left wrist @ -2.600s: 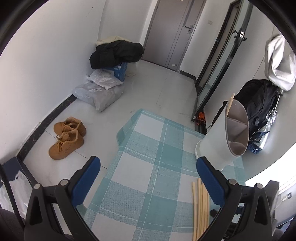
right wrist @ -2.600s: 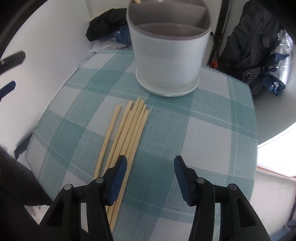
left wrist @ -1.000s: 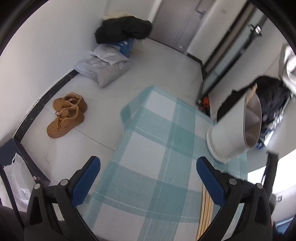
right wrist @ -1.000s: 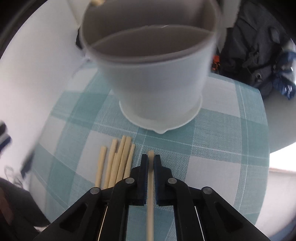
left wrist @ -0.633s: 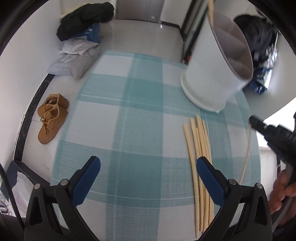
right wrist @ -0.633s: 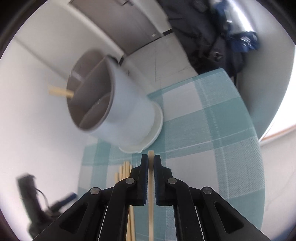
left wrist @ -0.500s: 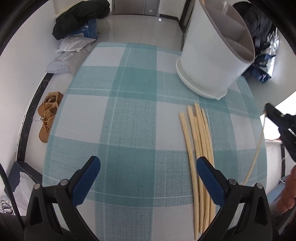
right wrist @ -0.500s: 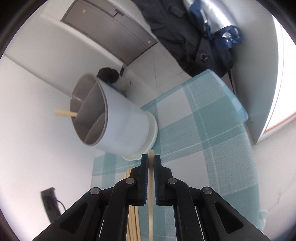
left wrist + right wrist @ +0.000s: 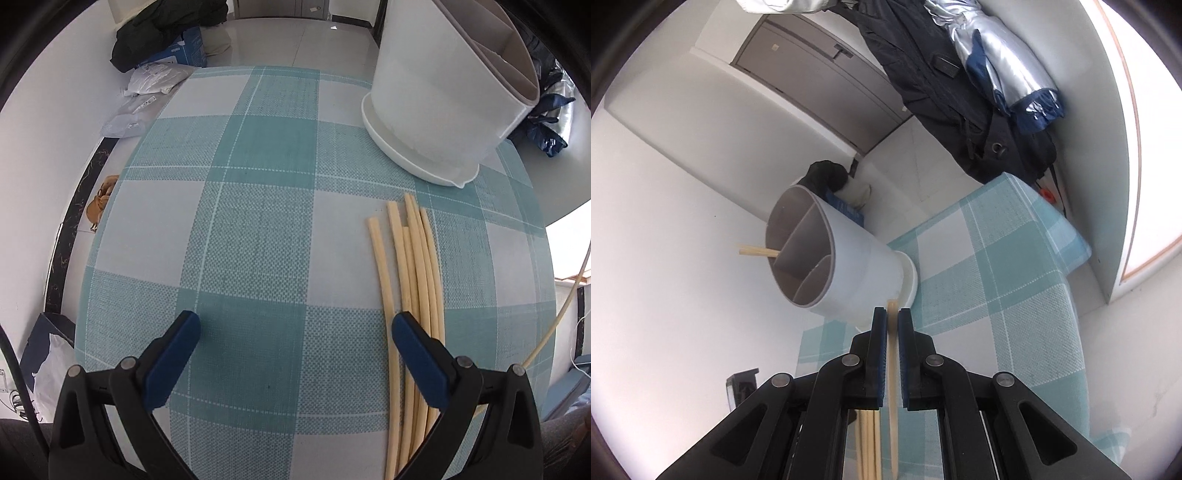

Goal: Organize utensils
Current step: 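Lift the chopstick with the right gripper while the left gripper grasps another chopstick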

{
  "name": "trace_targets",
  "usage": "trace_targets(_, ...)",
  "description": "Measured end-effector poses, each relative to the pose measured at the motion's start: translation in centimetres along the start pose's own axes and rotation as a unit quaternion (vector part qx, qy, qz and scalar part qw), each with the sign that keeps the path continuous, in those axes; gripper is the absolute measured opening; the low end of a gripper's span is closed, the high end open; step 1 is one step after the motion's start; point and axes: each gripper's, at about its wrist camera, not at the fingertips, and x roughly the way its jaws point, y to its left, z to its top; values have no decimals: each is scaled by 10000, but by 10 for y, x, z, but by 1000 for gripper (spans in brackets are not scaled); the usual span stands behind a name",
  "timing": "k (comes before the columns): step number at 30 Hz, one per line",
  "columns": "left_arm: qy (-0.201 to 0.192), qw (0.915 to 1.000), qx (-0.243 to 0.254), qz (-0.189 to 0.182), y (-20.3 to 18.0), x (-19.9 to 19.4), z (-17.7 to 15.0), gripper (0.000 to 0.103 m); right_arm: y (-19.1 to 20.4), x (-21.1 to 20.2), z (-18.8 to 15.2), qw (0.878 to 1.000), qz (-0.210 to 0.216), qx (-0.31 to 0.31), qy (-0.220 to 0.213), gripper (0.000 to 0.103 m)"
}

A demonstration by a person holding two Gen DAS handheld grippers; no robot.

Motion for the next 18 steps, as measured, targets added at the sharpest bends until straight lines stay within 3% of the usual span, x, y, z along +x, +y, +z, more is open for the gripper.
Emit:
trace_targets(2, -6, 10000, 6, -2, -1, 3, 3, 101, 2, 0, -1, 10000, -1, -81, 0, 5)
trace_targets(4, -54, 9996, 103, 253, -10, 7, 3, 102, 6, 2, -2, 9997, -75, -235, 13, 5)
trace_targets(12, -149, 9960, 523, 705, -26, 8, 22, 99, 15, 4, 0, 9984, -199, -526, -11, 5)
trace_targets(15, -162, 9966, 539, 598, -32, 8, 27, 79, 16, 4, 1, 9982, -189, -574, -32, 5)
trace_targets(17, -147, 9974, 507, 484, -35, 6, 26, 53, 15, 5, 2, 9984, -174, -547, -18, 5)
trace_targets(18, -131, 9976, 543, 413, -39, 6, 27, 47, 14, 5, 2, 9985, -167, -528, -18, 5)
